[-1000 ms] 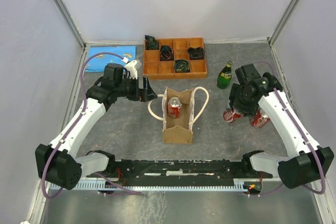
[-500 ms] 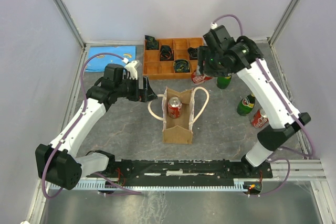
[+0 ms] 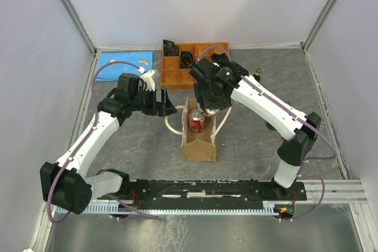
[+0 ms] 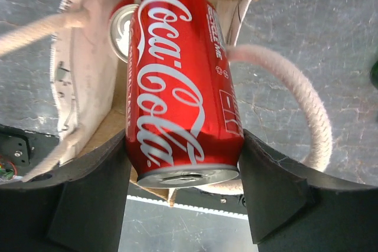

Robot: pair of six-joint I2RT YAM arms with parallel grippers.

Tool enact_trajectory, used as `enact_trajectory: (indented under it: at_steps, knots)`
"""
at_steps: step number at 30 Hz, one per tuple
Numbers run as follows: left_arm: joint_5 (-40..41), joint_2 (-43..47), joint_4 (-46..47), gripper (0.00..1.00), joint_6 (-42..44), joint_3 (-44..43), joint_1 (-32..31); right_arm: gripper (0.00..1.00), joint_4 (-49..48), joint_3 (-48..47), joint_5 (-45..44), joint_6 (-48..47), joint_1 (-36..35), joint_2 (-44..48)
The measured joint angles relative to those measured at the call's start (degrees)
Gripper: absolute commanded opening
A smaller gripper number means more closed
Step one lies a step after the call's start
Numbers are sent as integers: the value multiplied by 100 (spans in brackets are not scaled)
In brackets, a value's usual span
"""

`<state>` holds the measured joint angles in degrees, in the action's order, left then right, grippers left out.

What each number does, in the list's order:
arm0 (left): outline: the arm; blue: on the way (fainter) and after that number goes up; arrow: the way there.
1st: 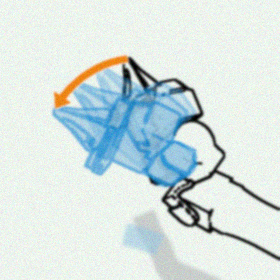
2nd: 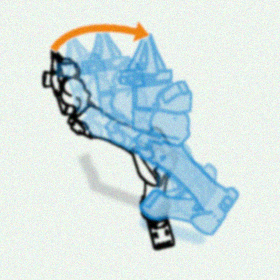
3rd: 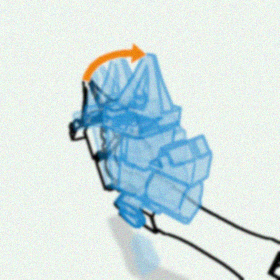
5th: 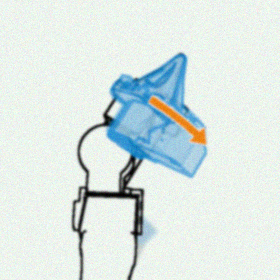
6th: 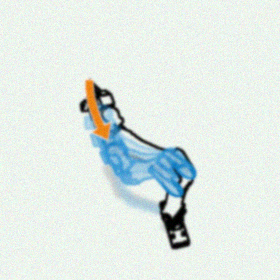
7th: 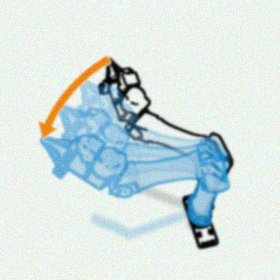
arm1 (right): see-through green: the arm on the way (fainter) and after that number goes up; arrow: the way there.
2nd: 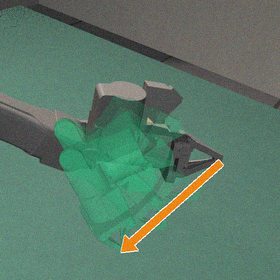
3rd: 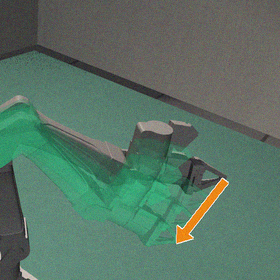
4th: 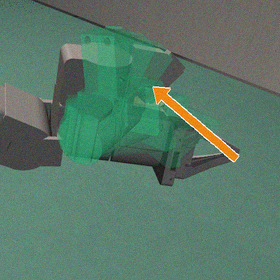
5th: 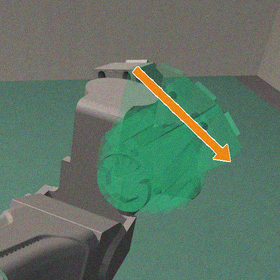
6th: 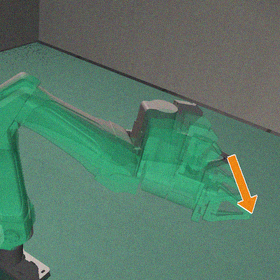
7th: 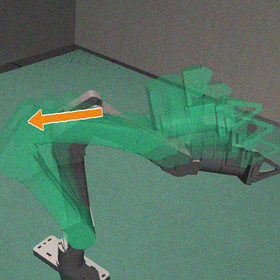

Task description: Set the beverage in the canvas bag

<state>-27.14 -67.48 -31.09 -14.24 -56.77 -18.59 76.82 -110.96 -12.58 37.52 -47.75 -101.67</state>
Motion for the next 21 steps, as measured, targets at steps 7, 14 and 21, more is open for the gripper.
enact_trajectory:
  at_steps: [7, 14, 21]
  knots:
    - [0, 4, 0, 95, 0, 22, 0, 0, -125, 570, -9, 127, -22, 249]
    - [0, 4, 0, 95, 0, 22, 0, 0, -157, 623, -17, 138, -79, 378]
    - [-2, 4, 0, 95, 0, 22, -2, 0, 20, 310, -22, 153, -107, 361]
